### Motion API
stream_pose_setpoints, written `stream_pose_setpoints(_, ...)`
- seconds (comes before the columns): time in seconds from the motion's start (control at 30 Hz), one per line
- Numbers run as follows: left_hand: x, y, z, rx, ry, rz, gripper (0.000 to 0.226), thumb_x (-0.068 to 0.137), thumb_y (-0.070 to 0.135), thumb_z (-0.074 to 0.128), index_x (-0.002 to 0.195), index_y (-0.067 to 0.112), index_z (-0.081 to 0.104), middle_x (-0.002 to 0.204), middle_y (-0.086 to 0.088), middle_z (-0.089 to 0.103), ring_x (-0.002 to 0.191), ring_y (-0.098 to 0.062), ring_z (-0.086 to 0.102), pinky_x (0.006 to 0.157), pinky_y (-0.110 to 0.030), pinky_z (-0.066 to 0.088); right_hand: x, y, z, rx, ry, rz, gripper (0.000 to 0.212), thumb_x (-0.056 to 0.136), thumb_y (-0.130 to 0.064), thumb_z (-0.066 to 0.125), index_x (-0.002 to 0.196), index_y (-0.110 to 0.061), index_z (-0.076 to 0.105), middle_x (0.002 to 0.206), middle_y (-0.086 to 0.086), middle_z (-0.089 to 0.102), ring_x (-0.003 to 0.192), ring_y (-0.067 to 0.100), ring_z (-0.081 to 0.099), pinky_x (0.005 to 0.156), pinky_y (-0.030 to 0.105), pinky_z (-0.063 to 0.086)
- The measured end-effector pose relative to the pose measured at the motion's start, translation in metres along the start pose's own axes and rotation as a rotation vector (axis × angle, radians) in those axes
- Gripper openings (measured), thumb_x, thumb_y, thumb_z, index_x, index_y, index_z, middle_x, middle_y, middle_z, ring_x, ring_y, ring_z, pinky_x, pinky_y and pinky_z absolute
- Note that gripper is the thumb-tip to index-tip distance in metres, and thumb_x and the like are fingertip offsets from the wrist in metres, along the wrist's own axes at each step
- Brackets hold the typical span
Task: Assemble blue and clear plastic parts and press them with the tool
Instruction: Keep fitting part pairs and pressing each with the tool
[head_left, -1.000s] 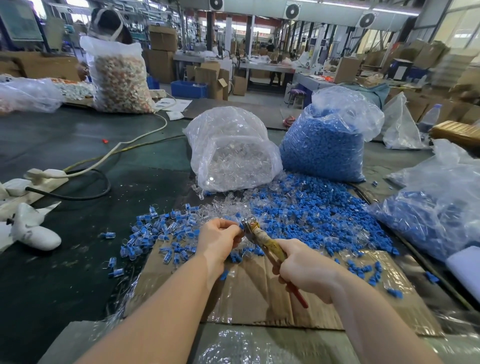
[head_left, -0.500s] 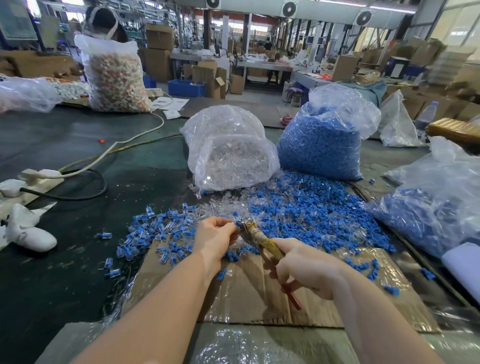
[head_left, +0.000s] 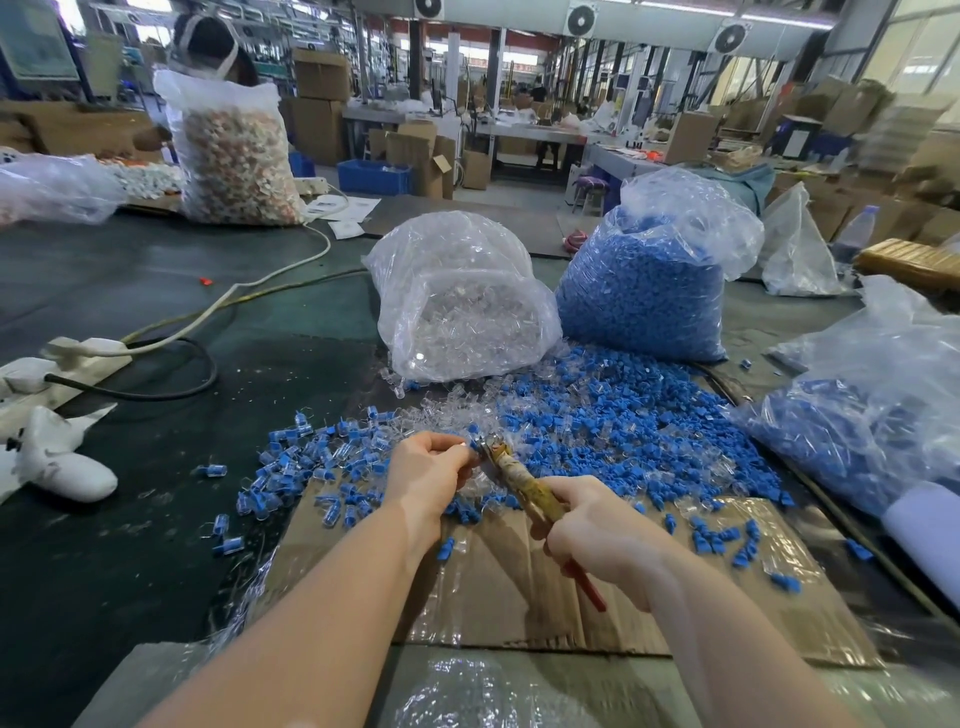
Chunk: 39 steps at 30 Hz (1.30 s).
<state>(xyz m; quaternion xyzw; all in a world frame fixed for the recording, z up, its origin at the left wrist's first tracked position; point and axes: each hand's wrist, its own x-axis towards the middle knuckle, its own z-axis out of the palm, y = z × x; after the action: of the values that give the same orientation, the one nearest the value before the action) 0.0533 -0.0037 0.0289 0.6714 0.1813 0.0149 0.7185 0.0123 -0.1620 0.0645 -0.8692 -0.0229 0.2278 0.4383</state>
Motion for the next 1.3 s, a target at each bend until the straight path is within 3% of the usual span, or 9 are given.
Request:
stream_pose_setpoints(0.17,0.001,-0.002,-0.001,-0.117,0.036,-0.03,0.012,0.085,-0.002,0.059,0.085,0.009,0.061,0.077,-0.008,0.064,0.062,-0.011,0.057,0.047,-0.015,0.045,0.001,0.005,0.002,0.349,-0.015,0.031,0.055,0.067,0.017,0.054,0.104,-0.022,0.063,0.073,0.005,0.053,0.059,0.014,0.049,0.053,0.025,0.043)
stream_pose_setpoints(0.37,0.01,-0.006,-0.018,-0.242,0.224,-0.102,0.014,0.085,-0.006,0.056,0.093,0.006,0.059,0.065,-0.007,0.06,0.051,-0.011,0.053,0.049,-0.02,0.045,0.011,0.012,0.005,0.364,0.198,0.036,0.062,0.071,0.017,0.052,0.125,-0.013,0.052,0.08,0.007,0.052,0.052,0.011,0.045,0.047,0.023,0.038)
stream_pose_setpoints(0.43,0.013,-0.008,-0.025,-0.185,0.339,-0.033,0.017,0.087,-0.005,0.054,0.096,0.009,0.059,0.069,-0.006,0.061,0.053,-0.011,0.054,0.047,-0.018,0.046,0.017,0.019,0.003,0.162,0.36,0.014,0.062,0.076,0.006,0.058,0.132,-0.016,0.047,0.09,0.007,0.058,0.062,0.014,0.053,0.052,0.026,0.044)
stream_pose_setpoints(0.53,0.02,-0.009,-0.033,-0.164,0.478,0.039,0.022,0.091,-0.001,0.051,0.106,0.011,0.061,0.075,-0.003,0.061,0.06,-0.009,0.056,0.048,-0.016,0.043,0.025,0.031,0.0,-0.308,0.565,0.07,0.065,0.082,-0.028,0.068,0.14,-0.024,0.039,0.119,0.007,0.055,0.111,0.026,0.048,0.095,0.041,0.042)
stream_pose_setpoints(0.67,0.026,-0.009,-0.046,-0.116,0.577,0.011,0.042,0.091,-0.002,0.047,0.129,0.015,0.052,0.107,-0.007,0.061,0.056,-0.011,0.044,0.045,-0.019,0.037,0.029,0.046,0.0,-0.603,0.65,0.173,0.069,0.087,-0.048,0.058,0.145,-0.029,0.026,0.136,0.008,0.042,0.127,0.027,0.034,0.103,0.045,0.03)
stream_pose_setpoints(0.83,0.023,-0.016,-0.054,0.139,0.473,0.034,0.05,0.096,0.011,0.043,0.144,0.021,0.032,0.142,0.002,0.042,0.06,-0.017,0.048,0.059,-0.028,0.041,0.037,0.058,0.002,-0.746,0.666,0.188,0.07,0.088,-0.06,0.046,0.146,-0.029,0.022,0.137,0.008,0.039,0.127,0.027,0.035,0.102,0.042,0.032)
stream_pose_setpoints(0.93,0.01,-0.016,-0.046,0.39,0.409,0.187,0.05,0.096,0.011,0.046,0.143,0.017,0.033,0.154,0.002,0.02,0.088,-0.009,0.054,0.079,-0.024,0.047,0.038,0.059,0.001,-0.81,0.683,0.182,0.069,0.088,-0.065,0.037,0.145,-0.028,0.024,0.135,0.008,0.041,0.125,0.027,0.037,0.1,0.041,0.033)
stream_pose_setpoints(1.03,-0.005,-0.023,-0.03,0.513,0.35,0.385,0.047,0.093,0.01,0.05,0.138,0.016,0.041,0.148,0.002,0.031,0.13,-0.014,0.036,0.107,-0.025,0.028,0.038,0.059,0.001,-0.837,0.692,0.174,0.065,0.089,-0.065,0.033,0.143,-0.028,0.028,0.133,0.008,0.042,0.125,0.027,0.036,0.1,0.04,0.032)
stream_pose_setpoints(1.3,-0.025,-0.057,0.0,0.839,0.075,0.659,0.043,0.094,0.023,0.05,0.136,0.024,0.042,0.145,0.008,0.036,0.136,-0.005,0.023,0.109,-0.015,0.004,0.04,0.052,0.003,-0.875,0.647,0.225,0.062,0.092,-0.062,0.023,0.144,-0.027,0.023,0.142,0.01,0.036,0.133,0.029,0.029,0.108,0.052,0.02)
